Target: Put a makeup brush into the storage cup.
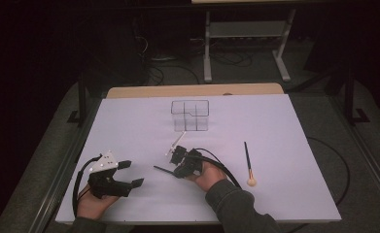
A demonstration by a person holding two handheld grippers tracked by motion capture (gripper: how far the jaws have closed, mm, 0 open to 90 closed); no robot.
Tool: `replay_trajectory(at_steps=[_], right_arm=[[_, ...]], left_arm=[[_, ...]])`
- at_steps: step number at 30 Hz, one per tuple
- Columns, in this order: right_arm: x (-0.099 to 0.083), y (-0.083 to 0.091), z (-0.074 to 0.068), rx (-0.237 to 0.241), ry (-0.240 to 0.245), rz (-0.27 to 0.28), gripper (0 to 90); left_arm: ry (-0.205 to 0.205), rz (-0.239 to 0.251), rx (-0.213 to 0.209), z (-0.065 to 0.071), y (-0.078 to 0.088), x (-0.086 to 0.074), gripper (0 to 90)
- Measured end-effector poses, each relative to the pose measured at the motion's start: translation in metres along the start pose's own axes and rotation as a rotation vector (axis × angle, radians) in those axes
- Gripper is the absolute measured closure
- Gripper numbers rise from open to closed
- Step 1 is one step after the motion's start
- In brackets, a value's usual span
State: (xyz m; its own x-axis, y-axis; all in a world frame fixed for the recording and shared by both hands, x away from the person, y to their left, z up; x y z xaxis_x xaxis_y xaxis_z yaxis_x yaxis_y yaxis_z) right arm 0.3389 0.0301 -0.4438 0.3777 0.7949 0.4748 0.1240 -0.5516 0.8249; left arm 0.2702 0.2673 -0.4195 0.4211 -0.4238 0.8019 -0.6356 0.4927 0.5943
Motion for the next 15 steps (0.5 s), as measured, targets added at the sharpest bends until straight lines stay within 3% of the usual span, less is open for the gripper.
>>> replay_trajectory(at_steps=[15], right_arm=[[-0.008, 0.026, -0.002, 0.047, 0.033, 0.027, 82.7]], left_arm=[[-0.015, 0.004, -0.021, 0.005, 0.001, 0.004, 20.3]])
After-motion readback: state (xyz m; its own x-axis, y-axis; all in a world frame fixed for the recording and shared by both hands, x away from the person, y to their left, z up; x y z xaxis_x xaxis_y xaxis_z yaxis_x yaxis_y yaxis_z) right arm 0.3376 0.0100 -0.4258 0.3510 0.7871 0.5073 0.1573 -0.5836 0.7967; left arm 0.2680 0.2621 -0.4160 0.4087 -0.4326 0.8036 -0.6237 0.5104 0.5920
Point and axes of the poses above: each handheld gripper's, and its own axes: y roughly backward along the jaws, x roughly out of its top, z roughly to its right, the point moved 2 cm from there along -y, roughly forward along the jaws, and after that the axes turned 12 degrees about x, right-handed, at the moved point
